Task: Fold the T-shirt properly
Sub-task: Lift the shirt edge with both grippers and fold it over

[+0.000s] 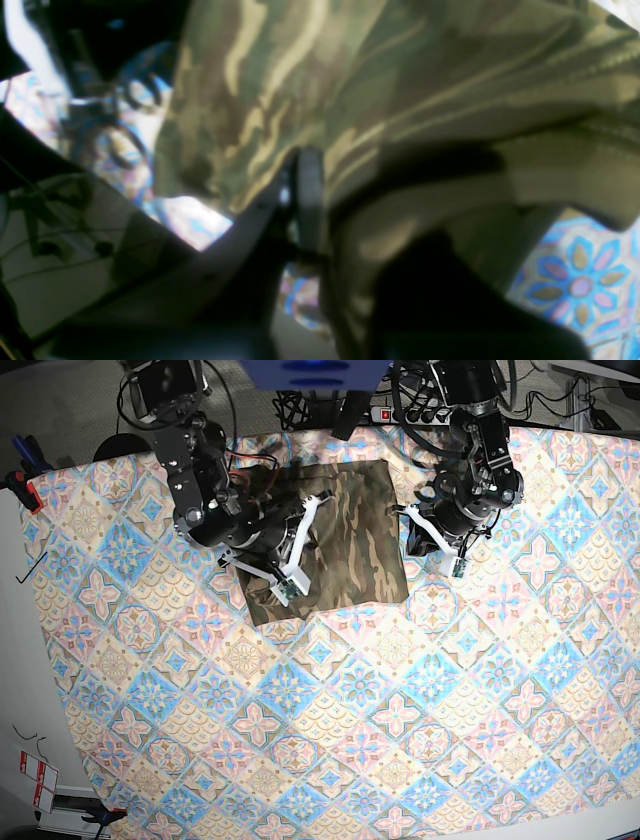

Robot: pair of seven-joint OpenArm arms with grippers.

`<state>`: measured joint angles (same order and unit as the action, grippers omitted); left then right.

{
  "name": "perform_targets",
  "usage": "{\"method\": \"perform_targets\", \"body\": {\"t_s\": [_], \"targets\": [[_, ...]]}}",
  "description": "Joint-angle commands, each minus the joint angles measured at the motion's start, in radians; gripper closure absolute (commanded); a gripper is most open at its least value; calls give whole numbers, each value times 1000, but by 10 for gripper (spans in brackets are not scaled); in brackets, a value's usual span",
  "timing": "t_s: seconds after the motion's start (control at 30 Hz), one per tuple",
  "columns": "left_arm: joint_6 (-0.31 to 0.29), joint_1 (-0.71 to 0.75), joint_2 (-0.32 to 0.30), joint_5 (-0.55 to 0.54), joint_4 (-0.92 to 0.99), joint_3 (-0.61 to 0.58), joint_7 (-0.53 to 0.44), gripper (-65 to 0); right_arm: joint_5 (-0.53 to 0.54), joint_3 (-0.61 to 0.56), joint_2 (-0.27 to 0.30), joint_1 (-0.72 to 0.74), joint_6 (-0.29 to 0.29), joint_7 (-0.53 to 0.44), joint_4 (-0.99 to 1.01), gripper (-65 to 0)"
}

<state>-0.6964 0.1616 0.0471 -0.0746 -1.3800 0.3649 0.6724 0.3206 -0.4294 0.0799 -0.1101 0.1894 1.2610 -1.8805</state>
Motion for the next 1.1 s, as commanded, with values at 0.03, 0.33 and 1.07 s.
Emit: {"method": "perform_targets", "body": {"t_s": [0.03, 0.33, 1.07], "targets": [[-2, -1, -2, 11, -8, -4, 13, 0, 13, 0, -18, 16, 6, -16, -21, 0], [-2, -3, 4, 12, -6, -5, 13, 0, 13, 2, -73, 17, 6, 39, -21, 0], [-2, -15, 27, 12, -6, -66, 13, 0, 206, 7, -55, 100, 120, 39, 6, 0]]}}
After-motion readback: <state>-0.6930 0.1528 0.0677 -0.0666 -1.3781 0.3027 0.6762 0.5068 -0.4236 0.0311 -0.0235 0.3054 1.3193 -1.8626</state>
